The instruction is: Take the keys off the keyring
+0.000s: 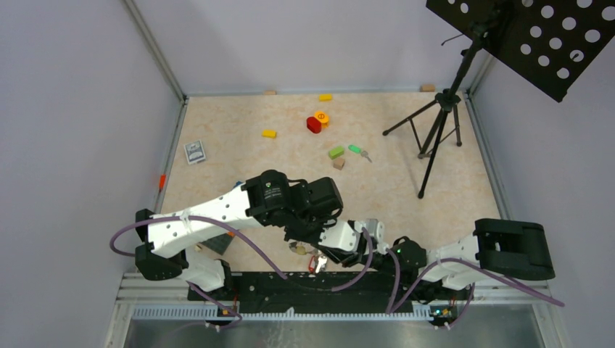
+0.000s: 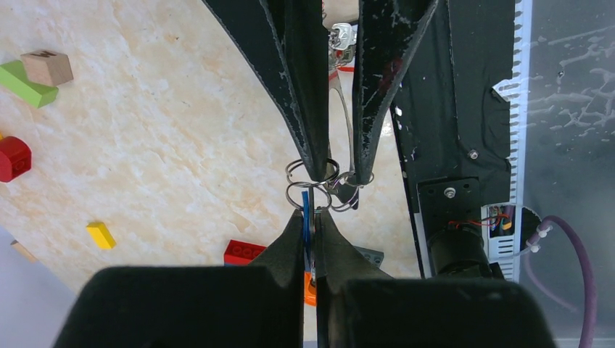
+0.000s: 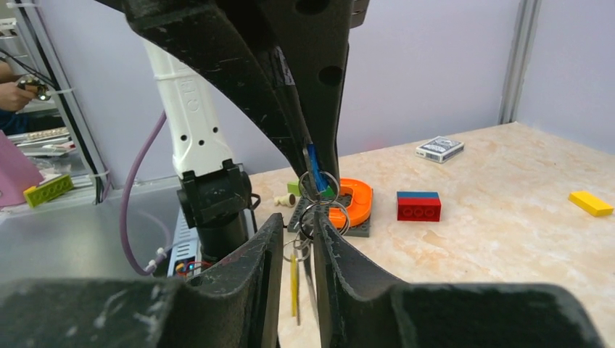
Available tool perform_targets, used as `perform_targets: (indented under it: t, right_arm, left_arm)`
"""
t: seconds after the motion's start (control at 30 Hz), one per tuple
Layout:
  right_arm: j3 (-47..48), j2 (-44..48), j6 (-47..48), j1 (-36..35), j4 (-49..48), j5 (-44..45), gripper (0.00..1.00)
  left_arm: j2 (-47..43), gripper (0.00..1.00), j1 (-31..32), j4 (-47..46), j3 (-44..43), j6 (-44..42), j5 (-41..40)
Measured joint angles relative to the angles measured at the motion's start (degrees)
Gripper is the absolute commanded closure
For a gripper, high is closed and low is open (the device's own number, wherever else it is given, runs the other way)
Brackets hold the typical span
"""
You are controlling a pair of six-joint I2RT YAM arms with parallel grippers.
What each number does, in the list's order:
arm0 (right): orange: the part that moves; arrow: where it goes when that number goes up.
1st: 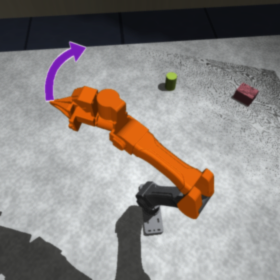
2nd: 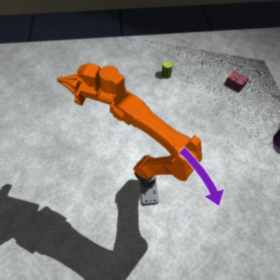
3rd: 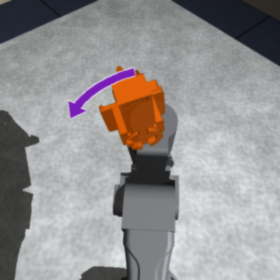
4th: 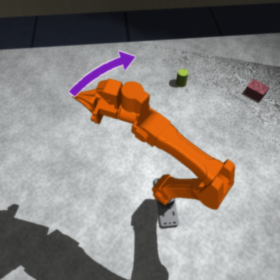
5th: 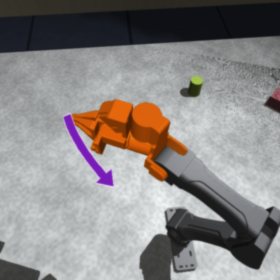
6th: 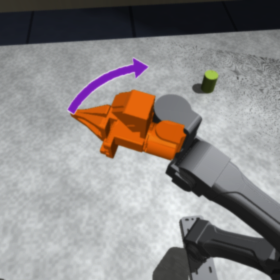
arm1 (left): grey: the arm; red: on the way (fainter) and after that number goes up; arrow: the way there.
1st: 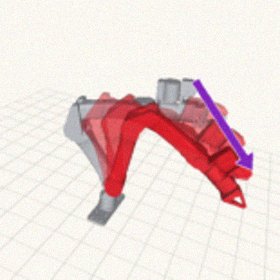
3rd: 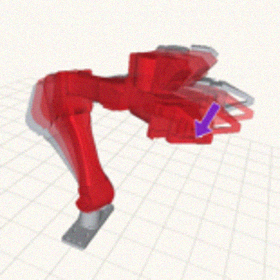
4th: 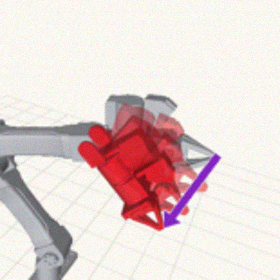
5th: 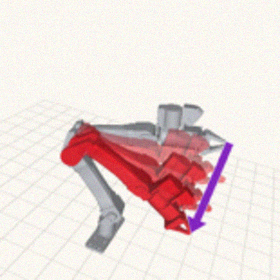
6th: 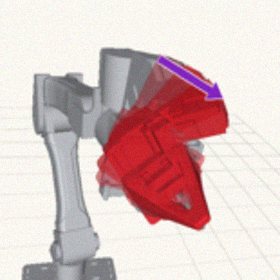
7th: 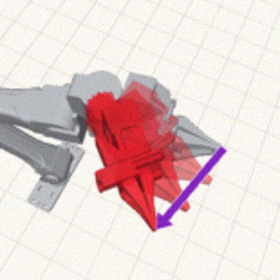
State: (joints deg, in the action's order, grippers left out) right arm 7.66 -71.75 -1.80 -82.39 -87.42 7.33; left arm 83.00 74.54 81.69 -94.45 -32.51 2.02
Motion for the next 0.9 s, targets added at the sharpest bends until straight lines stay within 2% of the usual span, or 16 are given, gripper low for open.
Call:
perform_targets:
  t: [0.5,0.83,0.9]
  right_arm:
    - [1.07,-1.03,-1.01,0.0,-0.04,2.05,0.87]
    - [1.07,-1.07,-0.74,0.0,-0.2,1.38,1.0]
    - [1.07,-1.07,-0.35,0.0,-0.2,1.16,1.0]
  left_arm:
    - [0.02,1.0,0.09,0.0,-0.07,0.85,0.02]
    - [0.04,1.0,0.11,0.0,-0.07,1.33,0.02]
    - [0.04,1.0,0.11,0.0,-0.09,1.64,0.02]
